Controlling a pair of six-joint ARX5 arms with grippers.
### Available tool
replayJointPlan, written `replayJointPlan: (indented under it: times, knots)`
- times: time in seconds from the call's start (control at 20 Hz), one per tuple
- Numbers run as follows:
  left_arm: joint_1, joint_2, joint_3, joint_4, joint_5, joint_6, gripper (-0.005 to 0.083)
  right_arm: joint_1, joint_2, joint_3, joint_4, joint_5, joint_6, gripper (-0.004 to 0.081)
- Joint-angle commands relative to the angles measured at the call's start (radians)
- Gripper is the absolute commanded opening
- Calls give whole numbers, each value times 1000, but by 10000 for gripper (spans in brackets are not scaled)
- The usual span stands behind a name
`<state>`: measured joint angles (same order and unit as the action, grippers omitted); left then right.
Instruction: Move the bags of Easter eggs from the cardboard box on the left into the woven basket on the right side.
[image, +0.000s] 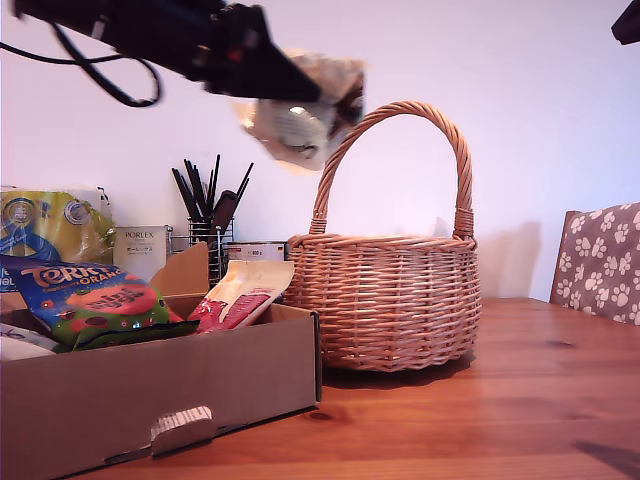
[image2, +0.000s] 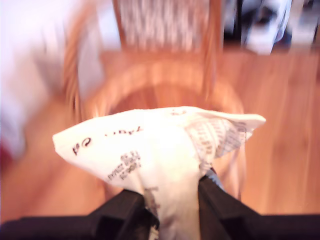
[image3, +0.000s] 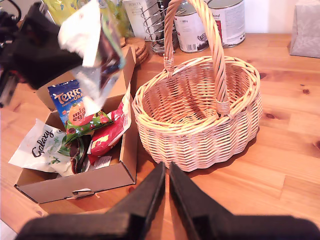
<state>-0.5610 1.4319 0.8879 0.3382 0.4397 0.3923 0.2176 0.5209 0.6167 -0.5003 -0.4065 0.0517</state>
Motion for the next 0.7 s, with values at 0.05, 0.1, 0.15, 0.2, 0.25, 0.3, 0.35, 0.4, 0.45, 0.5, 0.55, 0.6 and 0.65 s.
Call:
replayJointPlan:
  times: [0.05, 0.1, 0.15, 0.2, 0.25, 0.3, 0.35, 0.4, 0.45, 0.5, 0.55, 0.6, 0.65]
  knots:
    - [-15, 95, 10, 96, -4, -3, 146, 5, 0, -14, 10, -3, 0, -13]
    - [-22, 124, 27, 106, -4, -3, 146, 5, 0, -14, 9, -3, 0, -13]
    - [-27, 151, 47, 106, -11, -2, 146, 5, 0, -14, 10, -3, 0, -13]
    - [-31, 179, 69, 108, -23, -1, 147, 5, 0, -14, 10, -3, 0, -13]
    - [-35, 202, 92, 109, -30, 0, 147, 5, 0, -14, 9, -3, 0, -13]
    - [-38, 222, 114, 110, -30, 0, 147, 5, 0, -14, 9, -3, 0, -13]
    - [-42, 240, 133, 112, -30, 0, 147, 5, 0, -14, 9, -3, 0, -13]
    - [-46, 256, 150, 112, -30, 0, 147, 5, 0, -14, 9, -3, 0, -13]
    - [-49, 272, 164, 112, -30, 0, 147, 5, 0, -14, 9, -3, 0, -13]
    - [-51, 285, 174, 112, -30, 0, 147, 5, 0, -14, 9, -3, 0, -13]
    - [-54, 300, 182, 112, -30, 0, 147, 5, 0, -14, 9, -3, 0, -13]
    - [-58, 310, 185, 114, -31, 1, 147, 5, 0, -14, 9, -3, 0, -13]
    - [-58, 317, 186, 121, -31, 1, 147, 5, 0, -14, 10, -3, 0, -13]
